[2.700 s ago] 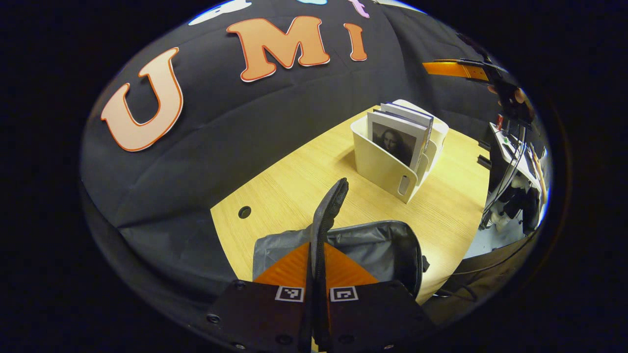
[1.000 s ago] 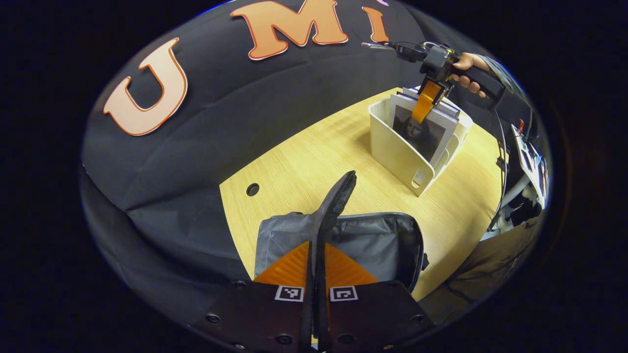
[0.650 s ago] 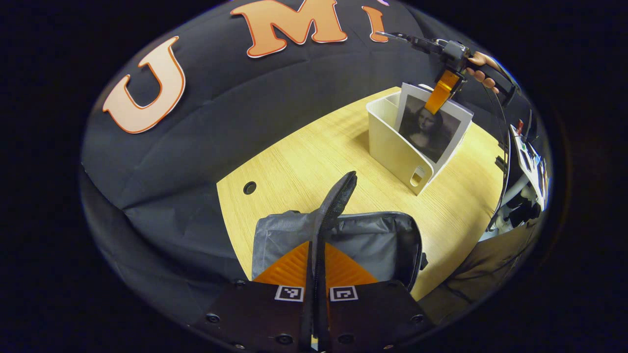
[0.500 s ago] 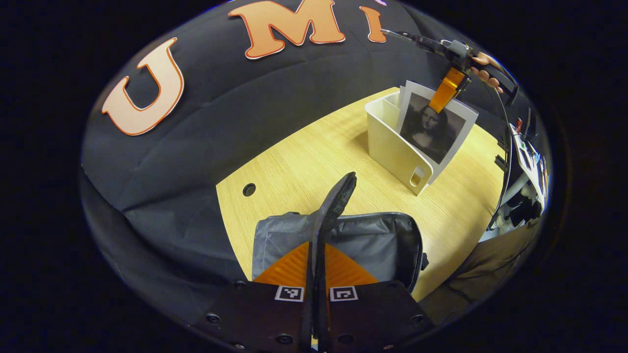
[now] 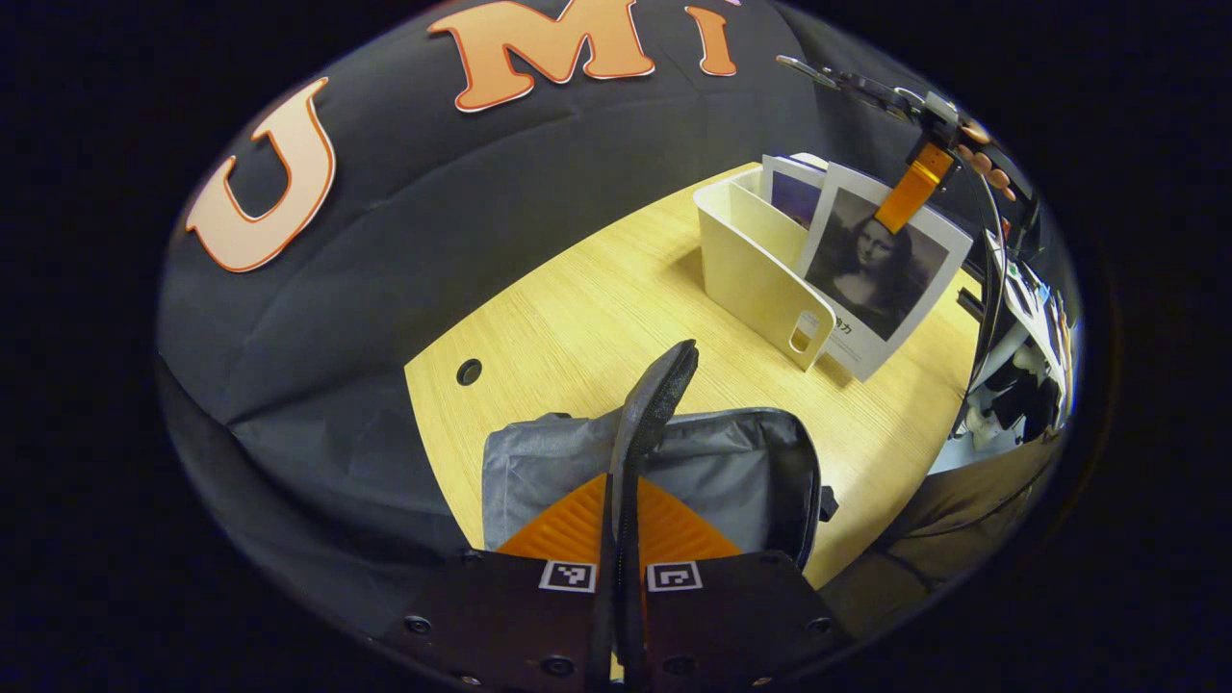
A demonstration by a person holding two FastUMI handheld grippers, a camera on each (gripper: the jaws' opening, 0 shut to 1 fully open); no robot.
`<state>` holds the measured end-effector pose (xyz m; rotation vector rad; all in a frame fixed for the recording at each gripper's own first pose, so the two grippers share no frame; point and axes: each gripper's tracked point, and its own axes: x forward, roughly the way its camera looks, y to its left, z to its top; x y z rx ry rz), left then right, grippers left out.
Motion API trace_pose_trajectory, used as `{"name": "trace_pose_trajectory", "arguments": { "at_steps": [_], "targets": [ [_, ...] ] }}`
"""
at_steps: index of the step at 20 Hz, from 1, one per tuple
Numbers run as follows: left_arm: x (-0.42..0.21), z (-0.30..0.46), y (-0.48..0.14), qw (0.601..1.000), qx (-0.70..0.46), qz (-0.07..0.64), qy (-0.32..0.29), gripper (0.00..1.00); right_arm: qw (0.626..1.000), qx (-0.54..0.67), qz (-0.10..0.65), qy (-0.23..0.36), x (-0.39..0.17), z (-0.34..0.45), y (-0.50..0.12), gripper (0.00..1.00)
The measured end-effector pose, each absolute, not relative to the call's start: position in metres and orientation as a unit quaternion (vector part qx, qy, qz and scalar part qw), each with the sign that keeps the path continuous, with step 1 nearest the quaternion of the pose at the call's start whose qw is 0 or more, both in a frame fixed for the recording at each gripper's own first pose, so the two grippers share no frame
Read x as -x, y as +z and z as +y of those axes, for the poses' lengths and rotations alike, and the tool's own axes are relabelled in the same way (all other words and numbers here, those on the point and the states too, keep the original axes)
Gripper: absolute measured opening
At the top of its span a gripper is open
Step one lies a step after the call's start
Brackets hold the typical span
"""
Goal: Open the schoolbag, grab two books from the bookshelf and put them into the schoolbag.
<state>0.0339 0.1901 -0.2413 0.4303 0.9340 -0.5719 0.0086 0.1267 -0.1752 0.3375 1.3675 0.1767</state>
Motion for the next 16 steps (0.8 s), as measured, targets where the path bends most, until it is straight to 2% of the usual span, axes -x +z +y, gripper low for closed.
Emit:
{"name": "trace_pose_trajectory", "arguments": {
  "at_steps": [8,9,10,16],
  "targets": [
    [-0.03,0.186,-0.246,0.824,-0.211,0.44,-0.288,0.05,0.747,-0.193,0.631,0.077,0.055,0.128,-0.17,0.29],
    [-0.031,0.187,-0.243,0.824,-0.215,0.438,-0.288,0.09,0.746,-0.202,0.63,0.076,0.06,0.128,-0.17,0.29],
    [-0.031,0.188,-0.242,0.824,-0.217,0.438,-0.286,0.05,0.745,-0.211,0.628,0.075,0.068,0.128,-0.17,0.29],
    [-0.029,0.196,-0.237,0.832,-0.215,0.431,-0.276,0.05,0.756,-0.284,0.586,0.067,0.085,0.127,-0.156,0.29]
  ]
}}
